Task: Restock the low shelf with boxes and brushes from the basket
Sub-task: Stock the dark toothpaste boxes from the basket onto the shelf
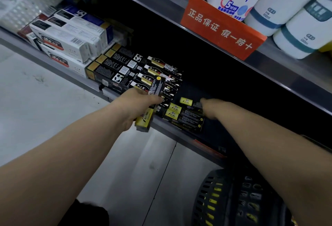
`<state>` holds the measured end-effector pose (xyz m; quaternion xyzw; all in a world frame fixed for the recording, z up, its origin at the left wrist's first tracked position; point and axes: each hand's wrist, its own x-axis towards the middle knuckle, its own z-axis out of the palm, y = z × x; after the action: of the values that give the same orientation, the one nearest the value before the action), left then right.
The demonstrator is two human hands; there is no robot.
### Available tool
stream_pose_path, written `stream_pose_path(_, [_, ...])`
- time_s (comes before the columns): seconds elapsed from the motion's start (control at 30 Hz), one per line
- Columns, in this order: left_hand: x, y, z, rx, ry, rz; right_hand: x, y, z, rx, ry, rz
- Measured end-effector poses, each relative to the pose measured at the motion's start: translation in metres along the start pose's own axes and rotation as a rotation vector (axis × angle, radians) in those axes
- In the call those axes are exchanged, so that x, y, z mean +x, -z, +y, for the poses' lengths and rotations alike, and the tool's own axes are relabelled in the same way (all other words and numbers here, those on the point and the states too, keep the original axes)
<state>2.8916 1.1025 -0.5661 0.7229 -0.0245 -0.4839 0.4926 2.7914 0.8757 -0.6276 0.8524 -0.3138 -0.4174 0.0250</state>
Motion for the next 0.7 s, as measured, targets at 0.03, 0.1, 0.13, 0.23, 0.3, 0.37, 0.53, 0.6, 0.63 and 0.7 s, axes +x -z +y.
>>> stream_pose_path(0.03, [0.001,0.001,-0.001,0.005,-0.012,0.006,0.003,-0.005,-0.002,0.050,0.031,-0.015])
stream_pose_path(0.1, [0.003,0.002,-0.001,0.010,-0.043,0.021,0.006,-0.008,-0.004,0.211,0.075,-0.049])
stream_pose_path(0.13, [0.003,0.001,-0.001,0.016,-0.057,0.033,0.006,-0.007,-0.003,0.291,0.093,-0.079])
stream_pose_path(0.23, [0.002,-0.001,0.000,0.004,-0.084,0.061,0.003,-0.007,-0.003,0.384,0.130,-0.126])
stream_pose_path(0.3, [0.002,-0.002,-0.001,0.033,-0.103,0.068,-0.001,-0.007,-0.005,0.310,0.130,-0.138])
stream_pose_path(0.37, [0.003,-0.002,-0.002,0.085,-0.138,0.076,-0.008,-0.001,-0.008,0.152,0.124,-0.095])
stream_pose_path(0.53, [-0.001,-0.001,-0.001,0.213,-0.228,0.040,-0.065,0.049,-0.023,0.497,0.542,0.286])
stream_pose_path(0.6, [-0.002,-0.004,-0.001,0.239,-0.278,0.012,-0.091,0.056,-0.032,0.474,0.757,0.444])
stream_pose_path(0.63, [-0.002,-0.005,-0.001,0.277,-0.314,0.003,-0.098,0.056,-0.034,0.431,0.799,0.481])
stream_pose_path(0.7, [-0.002,-0.006,-0.001,0.378,-0.392,-0.008,-0.102,0.053,-0.032,0.401,0.761,0.443])
